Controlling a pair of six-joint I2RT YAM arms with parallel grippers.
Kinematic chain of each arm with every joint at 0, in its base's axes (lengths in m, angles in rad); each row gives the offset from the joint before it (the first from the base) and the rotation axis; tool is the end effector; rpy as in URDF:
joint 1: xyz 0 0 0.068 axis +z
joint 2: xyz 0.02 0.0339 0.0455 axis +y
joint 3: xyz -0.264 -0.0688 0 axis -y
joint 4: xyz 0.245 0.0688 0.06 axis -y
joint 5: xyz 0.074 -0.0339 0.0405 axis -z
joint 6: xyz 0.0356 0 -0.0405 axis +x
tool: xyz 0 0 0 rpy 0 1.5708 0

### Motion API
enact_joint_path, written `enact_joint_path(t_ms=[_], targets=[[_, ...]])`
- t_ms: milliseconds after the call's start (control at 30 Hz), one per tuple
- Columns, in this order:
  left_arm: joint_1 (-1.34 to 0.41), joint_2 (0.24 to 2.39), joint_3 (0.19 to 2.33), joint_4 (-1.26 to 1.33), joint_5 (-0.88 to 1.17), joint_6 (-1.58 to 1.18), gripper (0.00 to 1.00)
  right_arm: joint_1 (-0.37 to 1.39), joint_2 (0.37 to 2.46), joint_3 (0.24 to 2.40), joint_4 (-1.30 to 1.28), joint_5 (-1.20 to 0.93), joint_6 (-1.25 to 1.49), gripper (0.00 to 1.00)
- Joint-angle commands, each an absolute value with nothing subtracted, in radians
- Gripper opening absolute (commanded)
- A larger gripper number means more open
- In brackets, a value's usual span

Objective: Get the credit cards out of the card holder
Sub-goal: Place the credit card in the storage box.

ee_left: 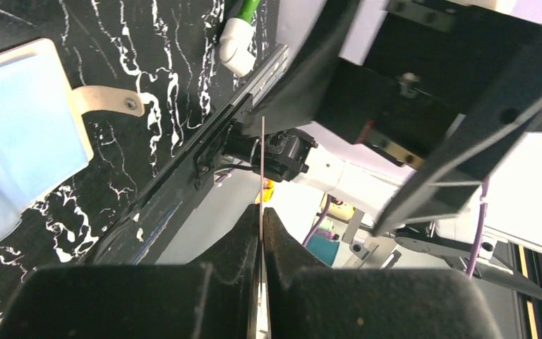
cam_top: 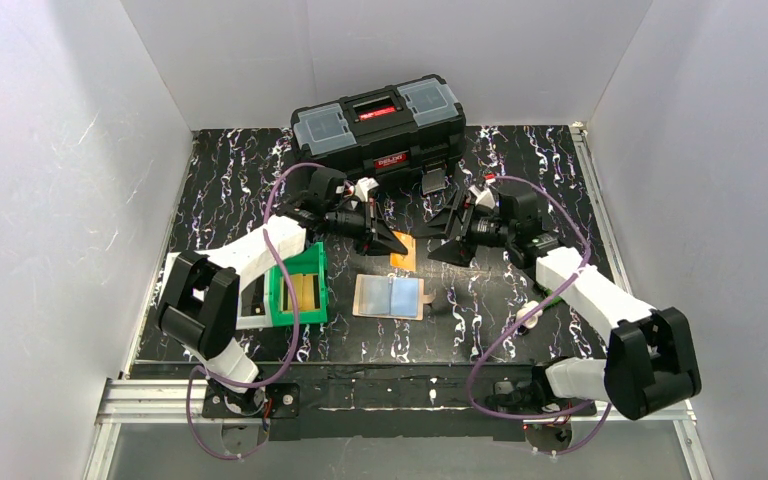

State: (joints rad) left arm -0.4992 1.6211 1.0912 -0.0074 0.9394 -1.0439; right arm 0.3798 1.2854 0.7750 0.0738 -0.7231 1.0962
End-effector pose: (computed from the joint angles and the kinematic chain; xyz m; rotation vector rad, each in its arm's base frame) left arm 0.2993 -0.1960 0.2565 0.0209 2.4701 -1.8039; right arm 0.2513 0.1257 0.2569 0.2801 2.2874 1.5868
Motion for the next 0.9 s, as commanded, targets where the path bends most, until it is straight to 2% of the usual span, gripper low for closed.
enact_joint_path(t_ms=[0, 167, 400, 633, 867], targets=[[-0.5, 1.565, 1.153, -0.185, 0.909, -0.916, 0.0, 0.376, 1.219, 0.89, -0.207, -0.584, 0.925, 0.98], [-0.499, 1.534, 1.224, -0.47, 0.75, -0.736, 0.0, 0.374, 1.201, 0.933, -0.348, -0.479, 0.863, 0.98], [-0.499, 1.464, 1.303, -0.836, 0.275, -0.532, 0.0, 0.374, 1.175, 0.941, -0.421, -0.407, 0.822, 0.98], [-0.499, 1.425, 1.298, -1.01, -0.16, -0.493, 0.0, 0.374, 1.195, 0.957, -0.442, -0.41, 0.792, 0.98], [-0.499, 1.475, 1.269, -1.135, -0.482, -0.501, 0.0, 0.374, 1.223, 0.957, -0.445, -0.452, 0.765, 0.98]])
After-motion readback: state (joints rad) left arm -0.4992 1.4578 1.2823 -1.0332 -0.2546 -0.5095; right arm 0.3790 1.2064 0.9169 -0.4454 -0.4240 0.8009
